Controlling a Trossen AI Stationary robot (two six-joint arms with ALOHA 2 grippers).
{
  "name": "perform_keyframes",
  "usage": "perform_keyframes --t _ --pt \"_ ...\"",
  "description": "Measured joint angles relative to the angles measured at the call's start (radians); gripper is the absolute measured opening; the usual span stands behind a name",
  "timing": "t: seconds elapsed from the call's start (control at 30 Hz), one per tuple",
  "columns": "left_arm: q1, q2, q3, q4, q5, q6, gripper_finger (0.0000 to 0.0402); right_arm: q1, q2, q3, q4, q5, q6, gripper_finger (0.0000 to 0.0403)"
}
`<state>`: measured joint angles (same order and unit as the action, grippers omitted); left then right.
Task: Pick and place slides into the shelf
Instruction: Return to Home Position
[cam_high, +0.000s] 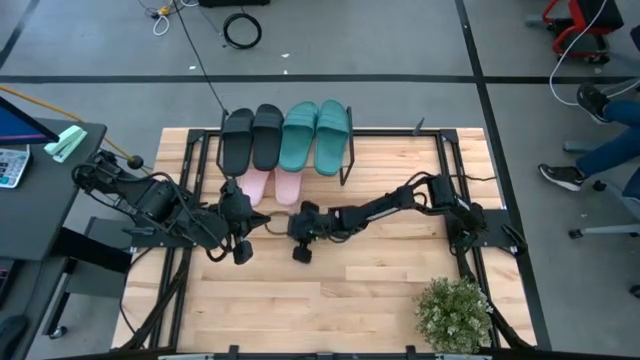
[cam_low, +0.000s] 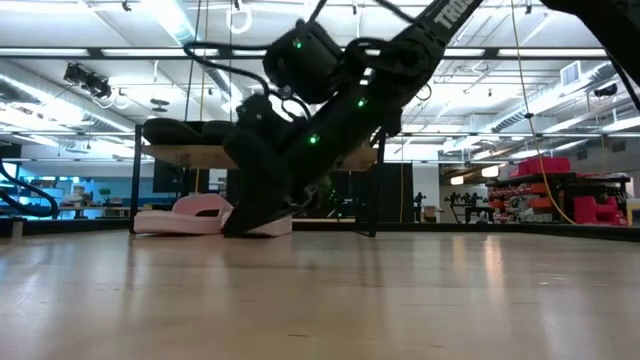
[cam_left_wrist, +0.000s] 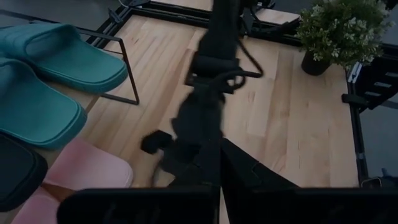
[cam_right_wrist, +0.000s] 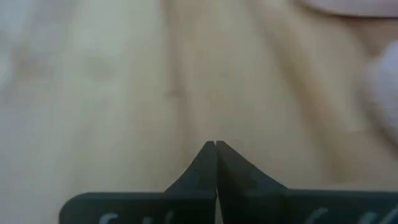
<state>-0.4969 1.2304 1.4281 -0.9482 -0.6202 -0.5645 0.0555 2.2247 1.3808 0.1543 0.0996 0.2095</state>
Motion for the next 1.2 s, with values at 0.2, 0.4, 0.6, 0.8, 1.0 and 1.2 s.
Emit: perform_keyframes --t 0.2,0.4,0.6,0.8,1.0,1.2 --pt "-0.005 0.000 0.000 0.001 -0.004 -0.082 0.0024 0.102 -0.114 0.000 -0.093 -0.079 -0.009 0.0004" --pt "-0.006 -0.002 0.000 -0.006 -0.004 0.001 0.0035 0.182 -0.452 0.000 -0.413 -0.094 -0.121 0.0011" --pt "-0.009 -0.051 -0.003 -0.018 -0.003 -0.044 0.0025 0.259 -0.811 0.002 -0.645 -0.081 -0.046 0.0012" --pt "-0.096 -0.205 -0.001 0.012 -0.032 -0.048 0.0018 0.371 -1.030 -0.026 -0.704 0.040 -0.099 0.0013" --pt "-0.204 -0.355 -0.098 -0.021 -0.261 -0.086 0.0025 0.405 -1.221 -0.299 -0.608 0.116 -0.019 0.0014" --pt "-0.261 -0.474 -0.469 0.264 -0.319 -0.188 0.0035 0.392 -1.445 -0.697 -0.212 0.104 0.027 0.0013"
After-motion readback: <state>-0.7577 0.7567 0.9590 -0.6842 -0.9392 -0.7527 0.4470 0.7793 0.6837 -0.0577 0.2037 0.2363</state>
